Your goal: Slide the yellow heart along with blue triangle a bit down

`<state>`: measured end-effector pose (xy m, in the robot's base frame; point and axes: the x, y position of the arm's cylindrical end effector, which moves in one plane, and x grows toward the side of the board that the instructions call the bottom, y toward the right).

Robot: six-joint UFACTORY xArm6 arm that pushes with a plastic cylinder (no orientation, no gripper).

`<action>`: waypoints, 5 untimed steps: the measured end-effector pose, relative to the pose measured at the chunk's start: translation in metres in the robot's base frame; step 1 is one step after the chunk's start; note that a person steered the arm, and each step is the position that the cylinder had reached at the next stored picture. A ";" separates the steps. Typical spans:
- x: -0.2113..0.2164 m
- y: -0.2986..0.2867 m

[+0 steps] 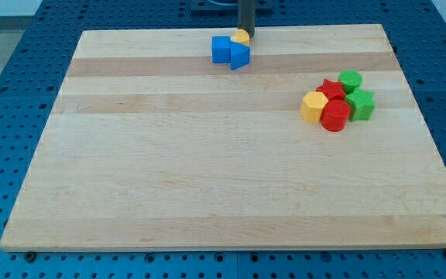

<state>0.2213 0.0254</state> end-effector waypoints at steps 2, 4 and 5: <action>0.053 -0.004; 0.097 -0.019; 0.117 -0.024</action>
